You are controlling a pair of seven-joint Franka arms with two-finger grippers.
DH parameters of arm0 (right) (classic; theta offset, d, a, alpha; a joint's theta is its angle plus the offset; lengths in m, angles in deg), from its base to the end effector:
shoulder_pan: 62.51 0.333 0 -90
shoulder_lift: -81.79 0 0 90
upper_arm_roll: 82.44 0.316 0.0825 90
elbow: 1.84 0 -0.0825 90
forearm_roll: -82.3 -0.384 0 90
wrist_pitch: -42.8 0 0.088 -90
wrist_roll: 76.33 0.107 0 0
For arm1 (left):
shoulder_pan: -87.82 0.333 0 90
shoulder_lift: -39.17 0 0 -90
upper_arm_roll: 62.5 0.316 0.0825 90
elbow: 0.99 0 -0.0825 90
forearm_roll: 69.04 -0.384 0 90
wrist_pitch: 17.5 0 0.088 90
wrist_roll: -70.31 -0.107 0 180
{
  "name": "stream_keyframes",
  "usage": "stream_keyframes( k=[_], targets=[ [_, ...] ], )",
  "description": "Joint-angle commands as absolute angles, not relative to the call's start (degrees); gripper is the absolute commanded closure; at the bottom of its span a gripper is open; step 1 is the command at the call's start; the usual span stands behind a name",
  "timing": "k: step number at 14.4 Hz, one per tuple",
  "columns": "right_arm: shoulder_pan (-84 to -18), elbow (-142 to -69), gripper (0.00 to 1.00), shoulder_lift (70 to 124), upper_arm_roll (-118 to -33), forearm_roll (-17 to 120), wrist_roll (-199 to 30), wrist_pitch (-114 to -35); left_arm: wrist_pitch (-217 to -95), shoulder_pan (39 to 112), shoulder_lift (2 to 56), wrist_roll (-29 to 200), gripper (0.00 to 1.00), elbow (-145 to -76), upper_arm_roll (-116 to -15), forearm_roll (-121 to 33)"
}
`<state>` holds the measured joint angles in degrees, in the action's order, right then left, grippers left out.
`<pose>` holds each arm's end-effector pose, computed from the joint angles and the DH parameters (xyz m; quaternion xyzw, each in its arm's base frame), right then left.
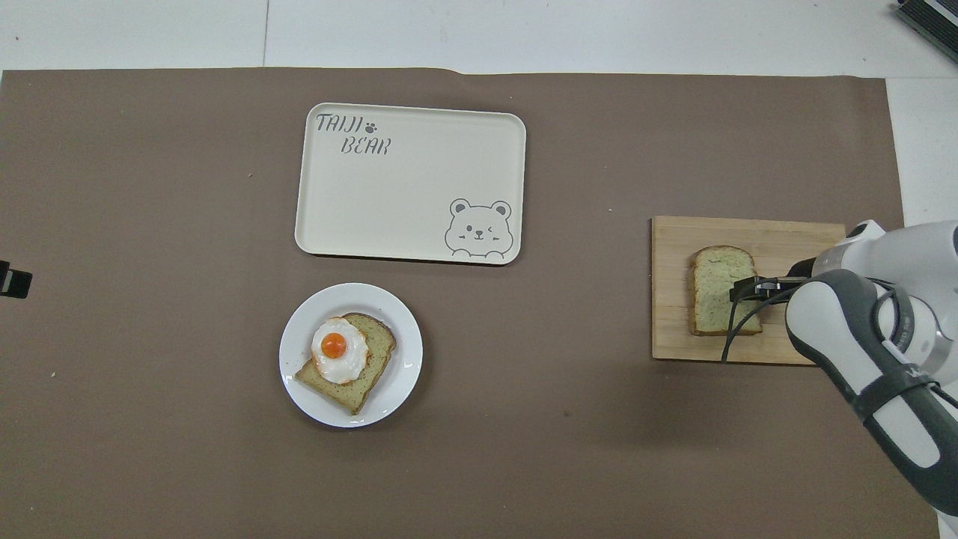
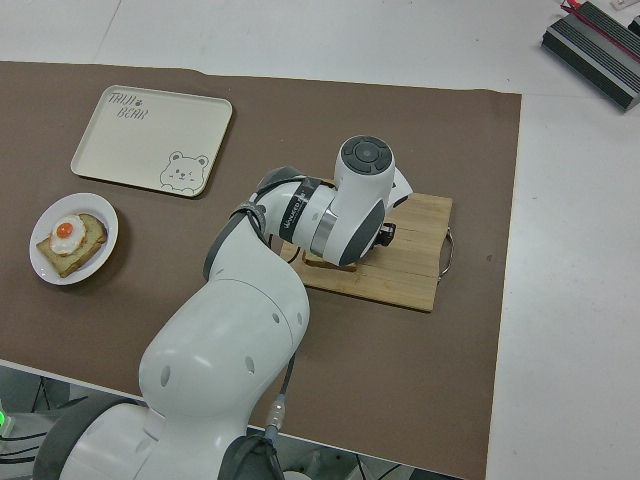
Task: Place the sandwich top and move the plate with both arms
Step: 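Lower the right gripper and grasp the bread slice edge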
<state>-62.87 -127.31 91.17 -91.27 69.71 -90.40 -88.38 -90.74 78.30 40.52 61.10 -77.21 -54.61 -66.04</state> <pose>0.5386 -0.0817 0.3079 -0.9967 0.0317 0.0157 0.0724 0.5088 -0.0199 0.7213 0.9944 -0.1016 -0.0125 0.0277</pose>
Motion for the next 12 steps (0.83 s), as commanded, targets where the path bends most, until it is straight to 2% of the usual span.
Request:
stream_keyframes(
  k=[1,2,3,4,10,12],
  targets=[
    [-63.65,-128.14,0.34,91.89,-90.87,67.62,-92.42,-89.65,-90.8,77.71,42.16,61.43,0.0,-79.22,-54.5,-66.23],
    [-64.0,-128.14,0.57,91.9,-90.87,67.62,-92.68,-89.57,-90.8,77.71,42.24,61.35,0.0,-79.22,-54.5,-66.23],
    [-64.09,-128.06,0.95,91.9,-90.87,67.54,-92.6,-89.39,-90.8,77.71,42.24,61.35,0.0,-79.22,-54.5,-66.23],
    [-64.09,-128.06,1.0,91.9,-90.87,66.75,-92.33,-89.3,-90.8,77.8,42.24,61.35,0.0,-79.22,-54.5,-66.23],
    [-63.83,-127.09,1.0,92.42,-90.87,66.04,-91.45,-88.69,-90.8,77.71,42.51,61.35,0.0,-79.66,-54.5,-66.14],
    [-63.66,-125.34,1.0,92.69,-90.87,66.3,-92.06,-86.33,-90.8,77.71,42.51,61.35,0.0,-79.66,-54.5,-66.14]
  ],
)
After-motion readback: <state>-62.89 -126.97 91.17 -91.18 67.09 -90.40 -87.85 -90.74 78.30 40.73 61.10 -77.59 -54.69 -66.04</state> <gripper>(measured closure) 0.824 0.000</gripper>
